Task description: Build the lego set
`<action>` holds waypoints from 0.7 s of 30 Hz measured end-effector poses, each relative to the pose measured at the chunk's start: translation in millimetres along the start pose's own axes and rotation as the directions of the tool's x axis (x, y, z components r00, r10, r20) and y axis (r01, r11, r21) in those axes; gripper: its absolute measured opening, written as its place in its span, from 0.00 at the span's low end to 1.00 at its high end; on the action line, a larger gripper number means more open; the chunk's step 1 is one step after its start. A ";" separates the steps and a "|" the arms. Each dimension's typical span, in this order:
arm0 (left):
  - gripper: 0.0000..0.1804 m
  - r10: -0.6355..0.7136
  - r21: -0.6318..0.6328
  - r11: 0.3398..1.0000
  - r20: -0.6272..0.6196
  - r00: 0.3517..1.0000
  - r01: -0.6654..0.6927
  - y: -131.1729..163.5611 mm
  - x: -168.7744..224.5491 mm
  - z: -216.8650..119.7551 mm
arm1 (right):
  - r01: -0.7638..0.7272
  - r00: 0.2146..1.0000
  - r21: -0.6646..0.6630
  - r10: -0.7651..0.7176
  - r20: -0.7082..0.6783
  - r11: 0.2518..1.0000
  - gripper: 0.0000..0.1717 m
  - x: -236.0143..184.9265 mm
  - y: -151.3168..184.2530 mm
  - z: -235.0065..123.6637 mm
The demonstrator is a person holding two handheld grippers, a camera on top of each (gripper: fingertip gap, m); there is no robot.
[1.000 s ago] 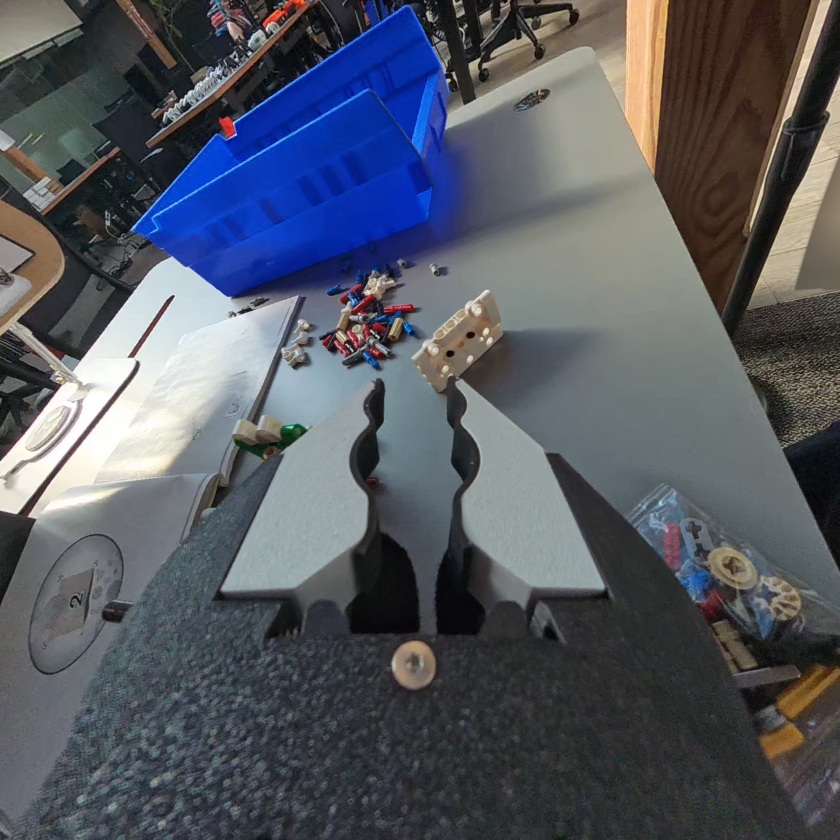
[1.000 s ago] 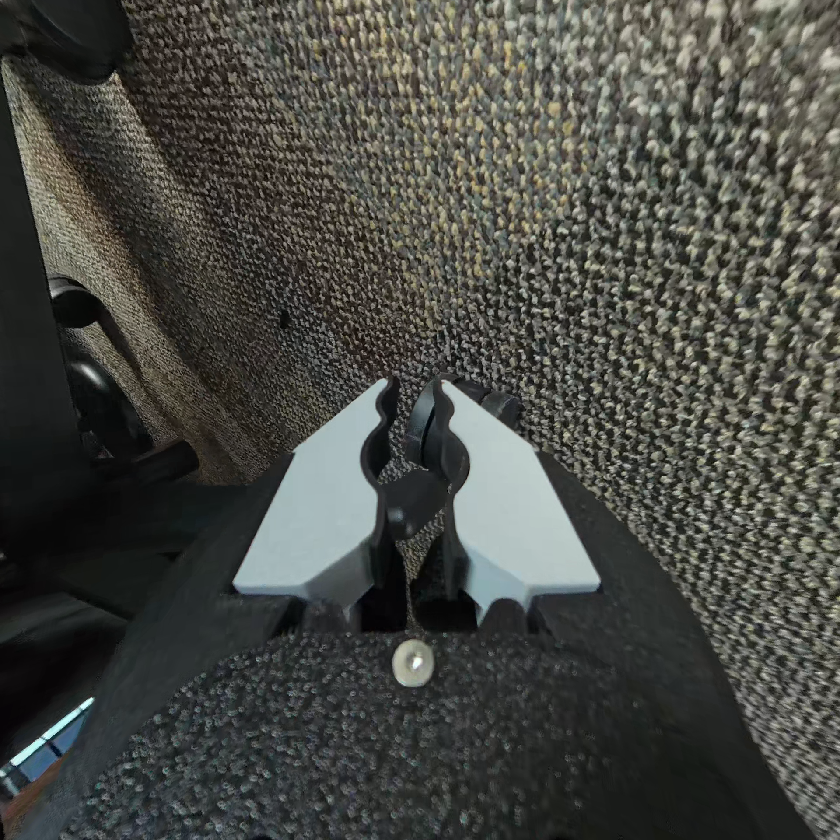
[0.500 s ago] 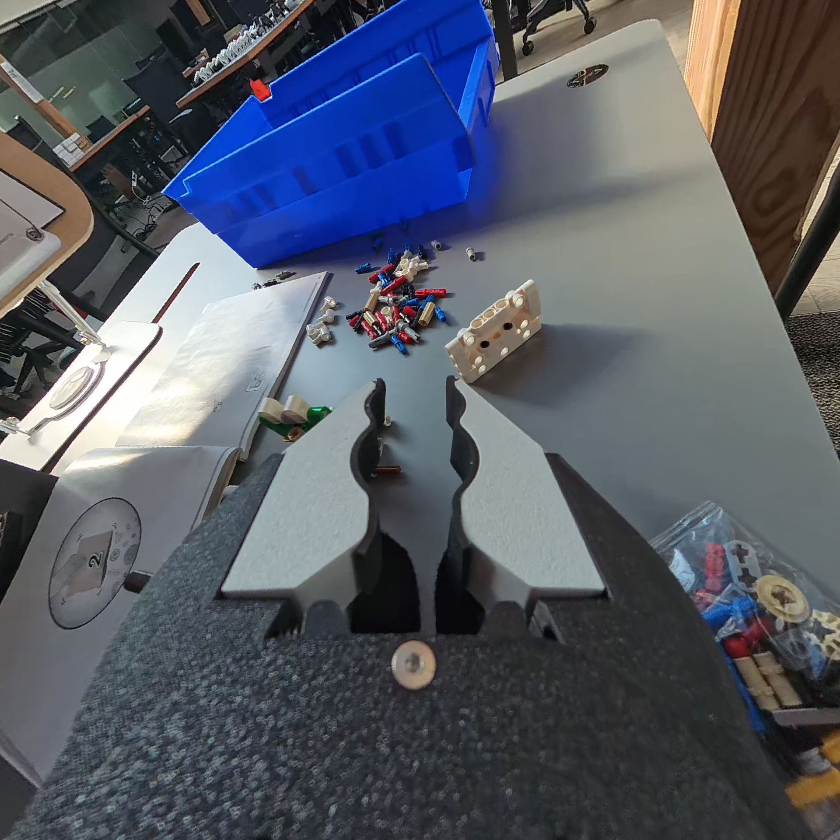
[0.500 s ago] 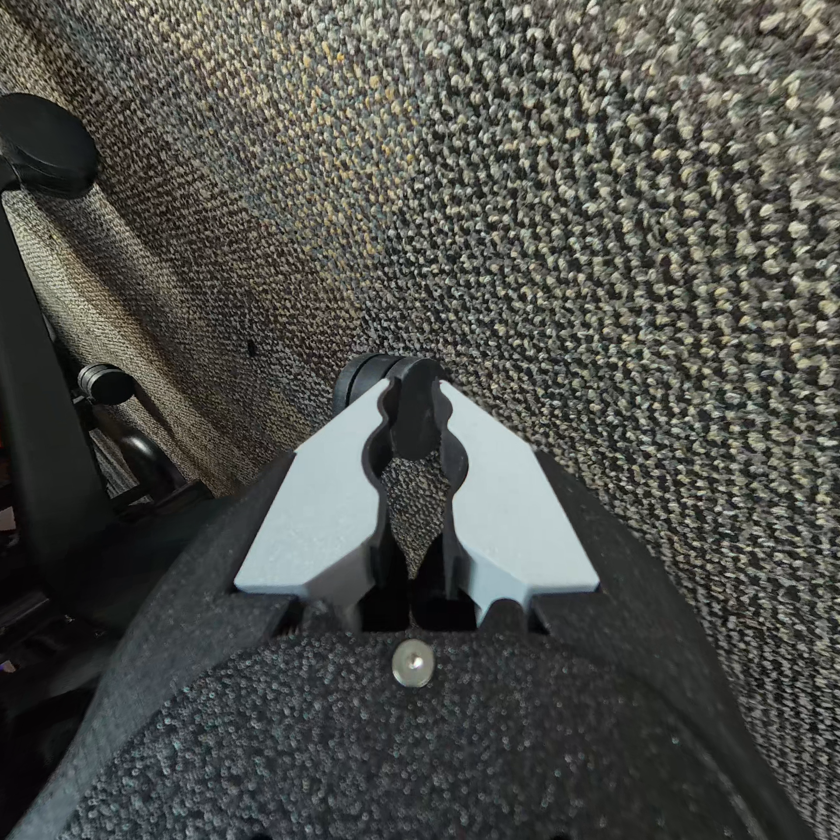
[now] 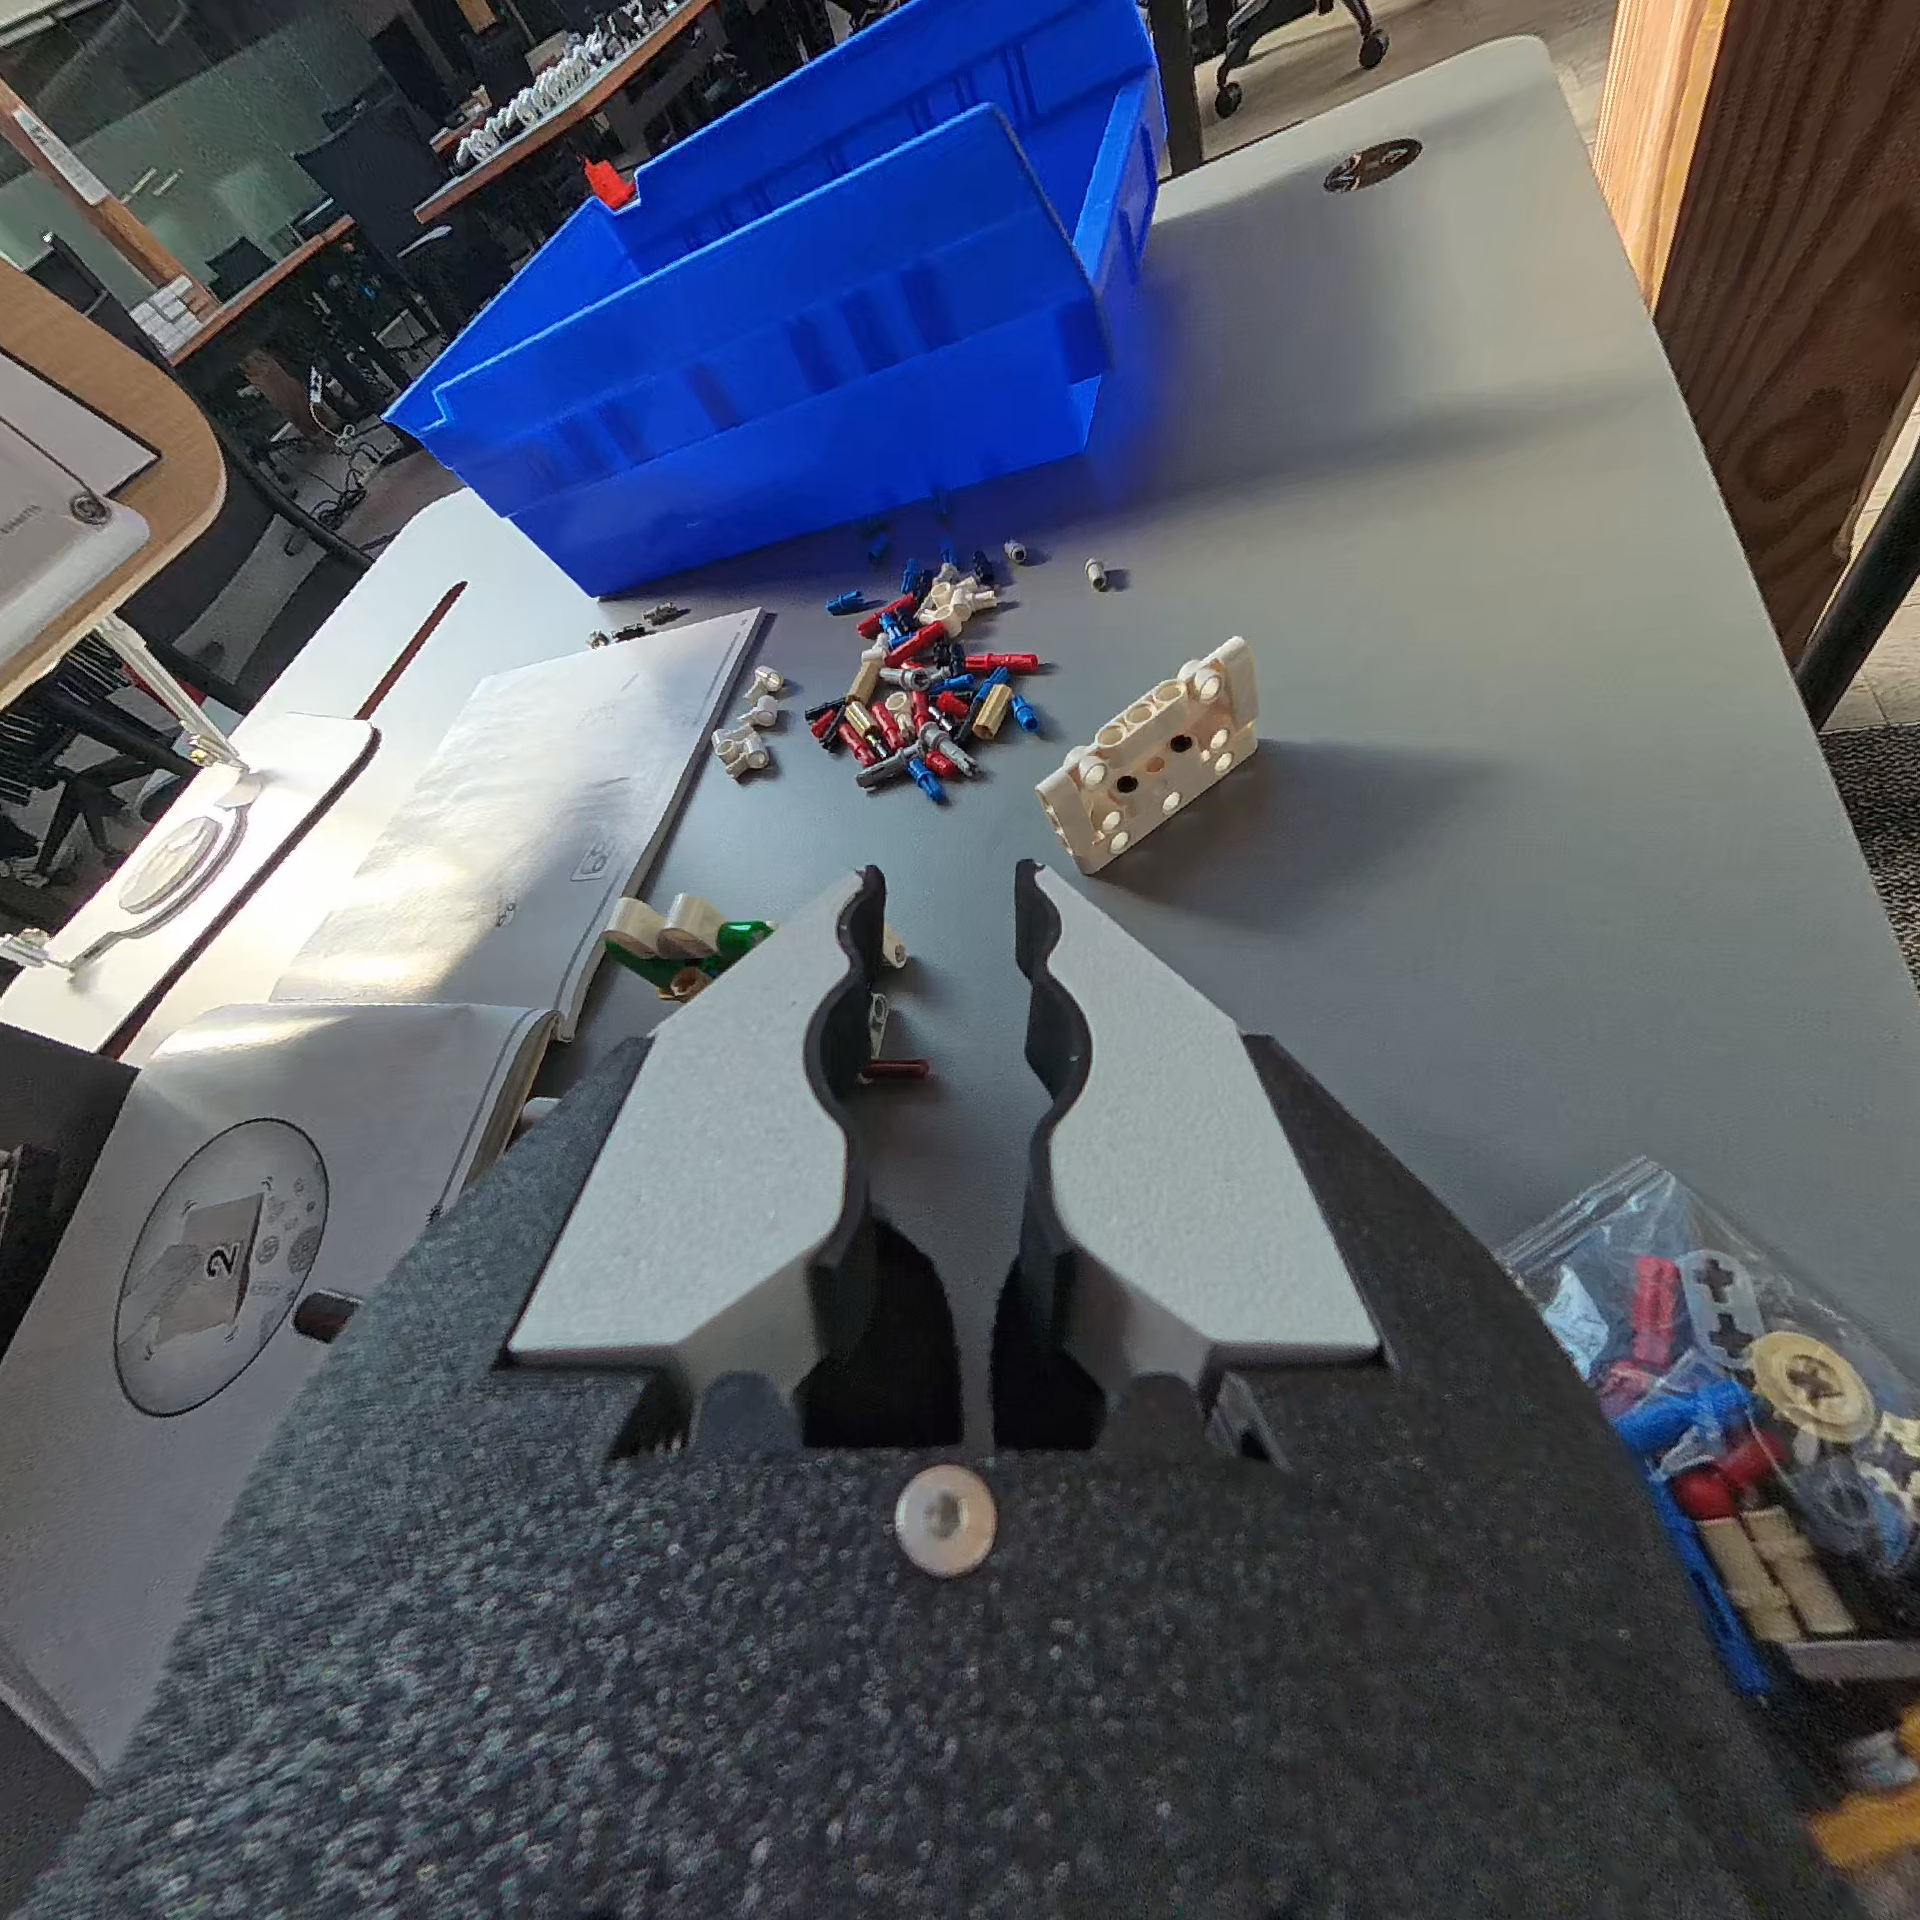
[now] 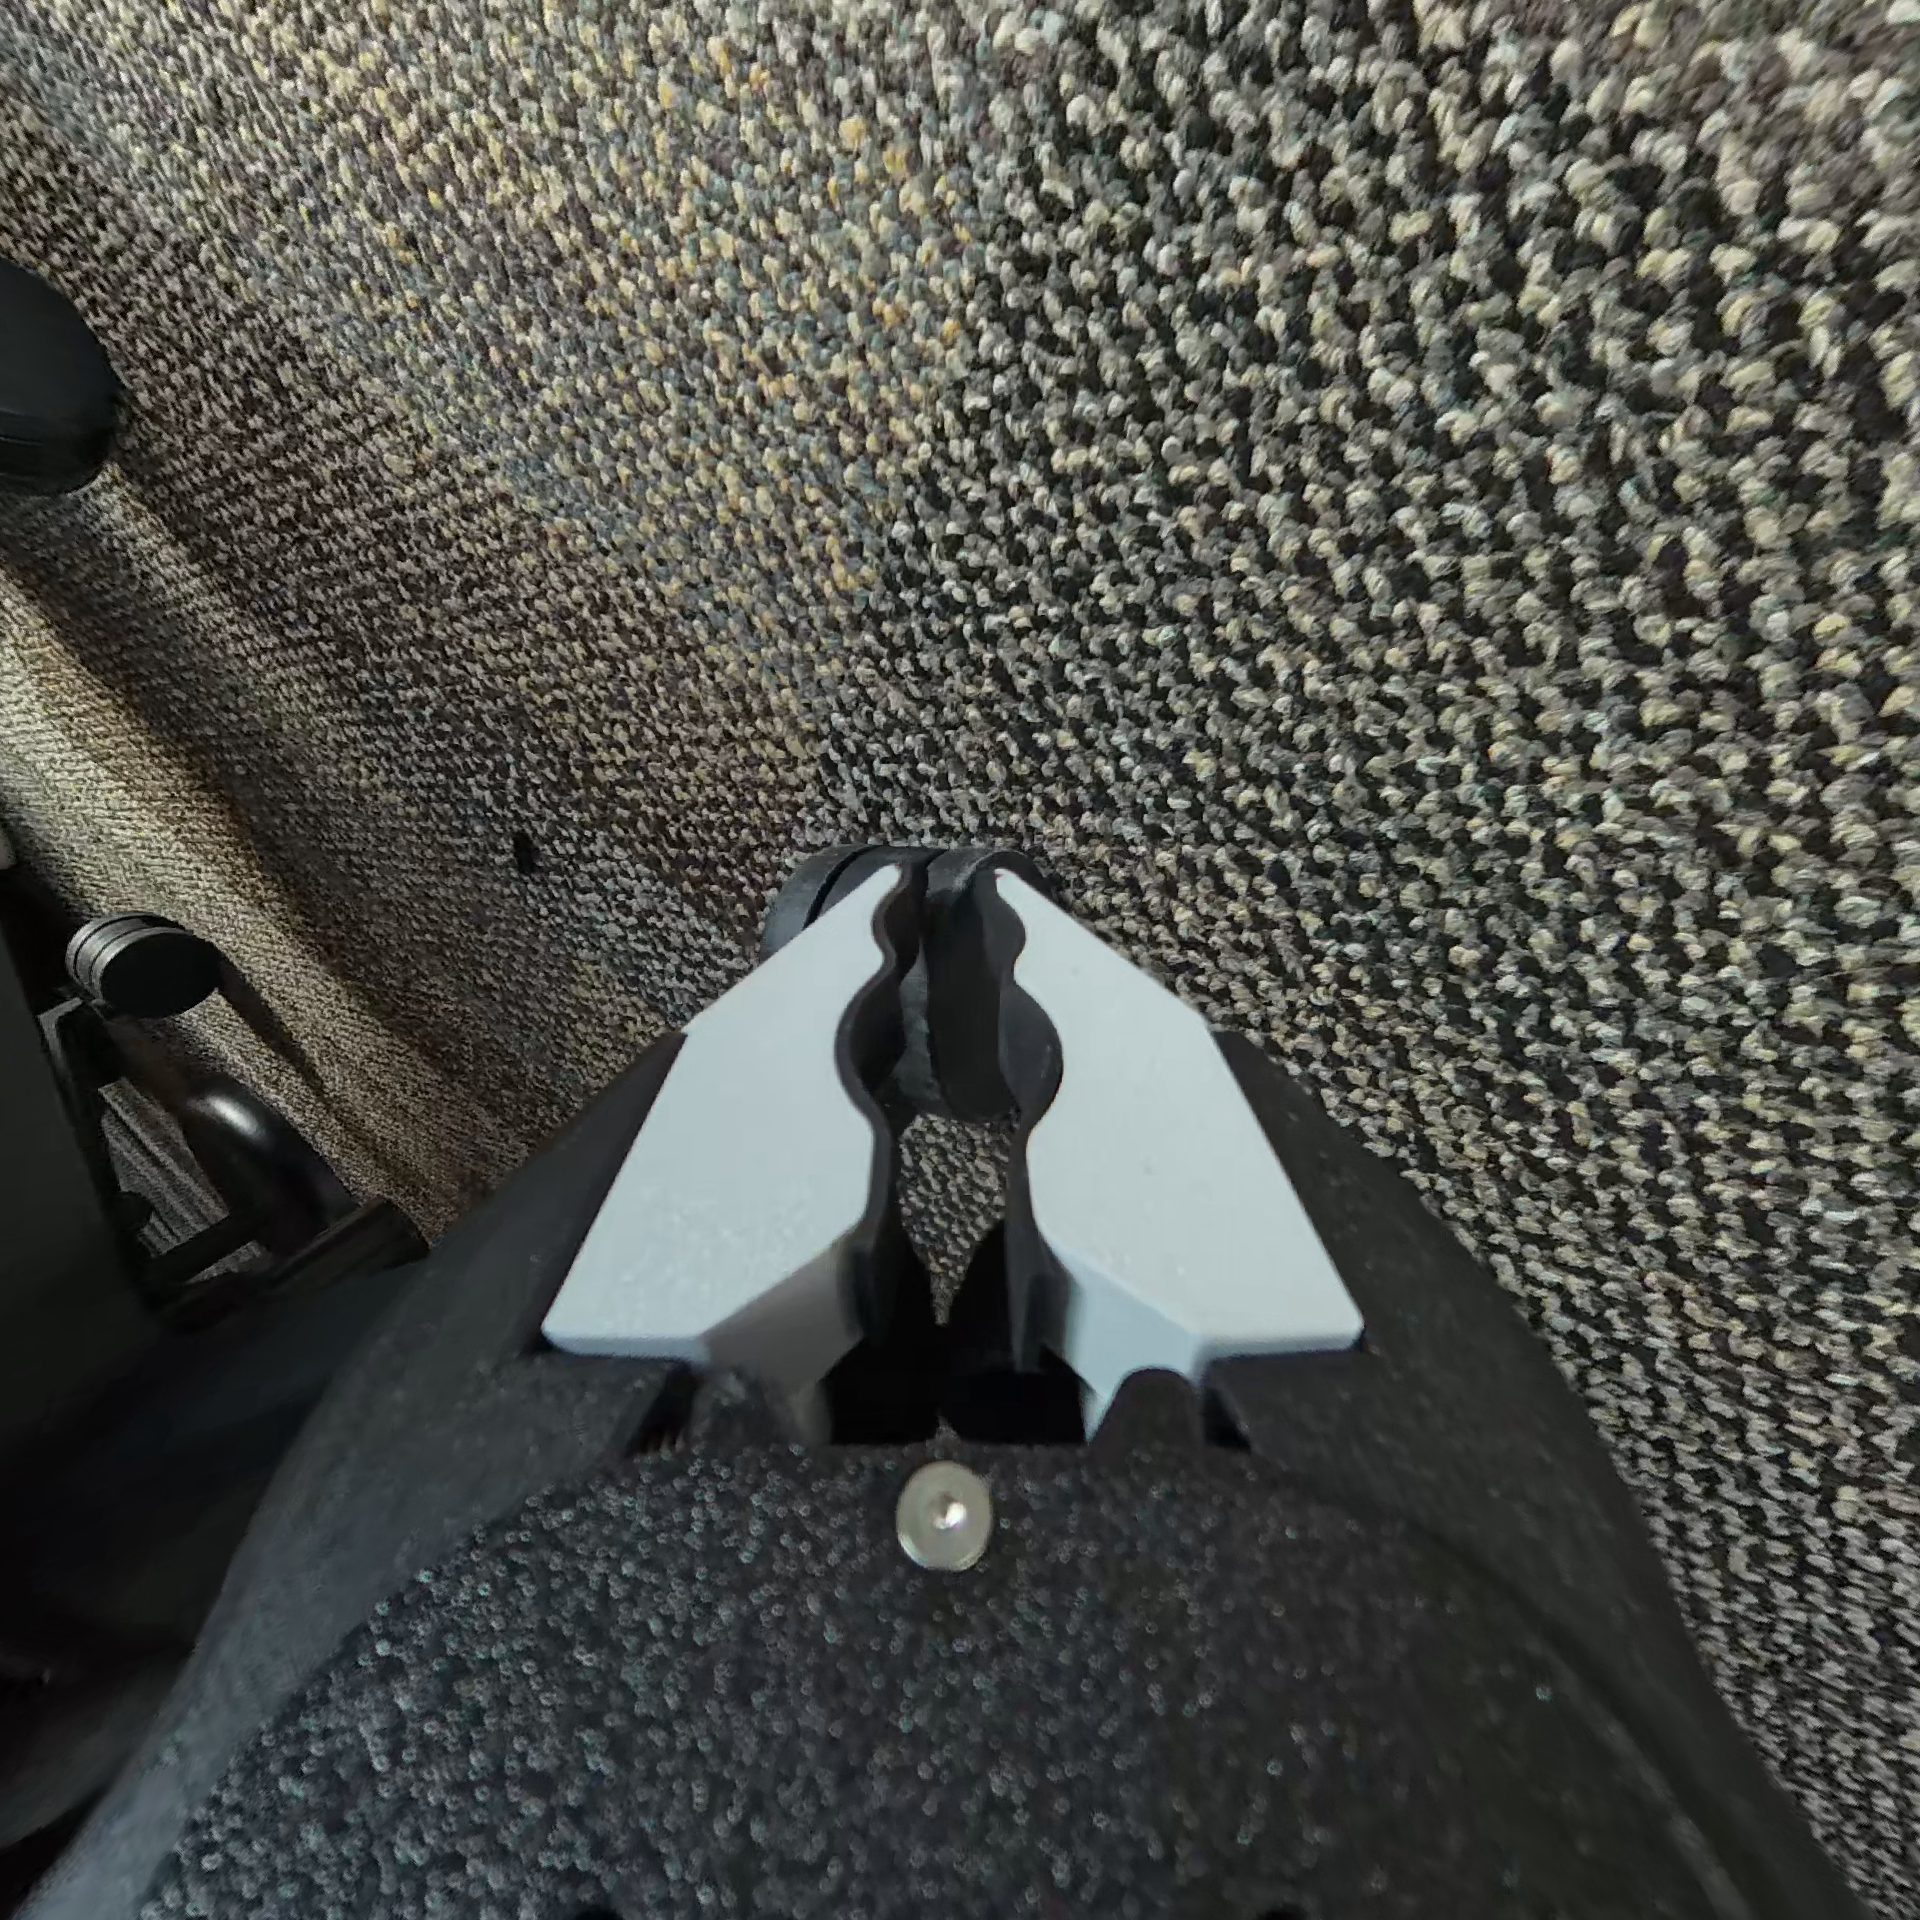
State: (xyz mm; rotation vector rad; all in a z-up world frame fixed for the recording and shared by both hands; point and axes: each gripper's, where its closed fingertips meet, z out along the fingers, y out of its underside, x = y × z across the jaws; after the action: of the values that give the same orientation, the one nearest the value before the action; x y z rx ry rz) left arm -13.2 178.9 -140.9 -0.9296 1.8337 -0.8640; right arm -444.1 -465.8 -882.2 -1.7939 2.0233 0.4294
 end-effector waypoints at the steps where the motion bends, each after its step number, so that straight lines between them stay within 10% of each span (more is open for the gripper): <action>1: 0.12 -0.003 0.005 1.000 0.000 1.000 0.003 -0.7 -0.2 -0.4 | 0.007 1.000 0.004 -0.007 -0.002 1.000 0.05 -0.8 -2.5 -0.4; 11: 0.12 0.008 0.004 1.000 -0.010 1.000 -0.008 -0.6 2.0 -0.3 | 0.419 0.908 -0.052 -0.417 0.033 0.907 0.06 -57.8 -22.2 13.9; 16: 0.12 0.044 -0.006 0.999 -0.009 0.999 -0.044 0.7 5.6 0.8 | 0.768 0.638 -0.144 -0.731 0.242 0.623 0.12 -155.0 24.1 66.6; 21: 0.12 0.042 -0.007 0.999 -0.031 0.999 -0.042 1.0 8.2 1.0 | 0.998 0.060 -0.024 -0.940 0.337 0.055 0.11 -182.5 60.3 108.8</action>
State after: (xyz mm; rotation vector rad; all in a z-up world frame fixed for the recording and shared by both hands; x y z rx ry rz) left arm -15.3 172.1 -145.3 -0.8842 1.8779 -0.8500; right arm -476.3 -247.4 -890.3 -2.6050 0.1163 0.3823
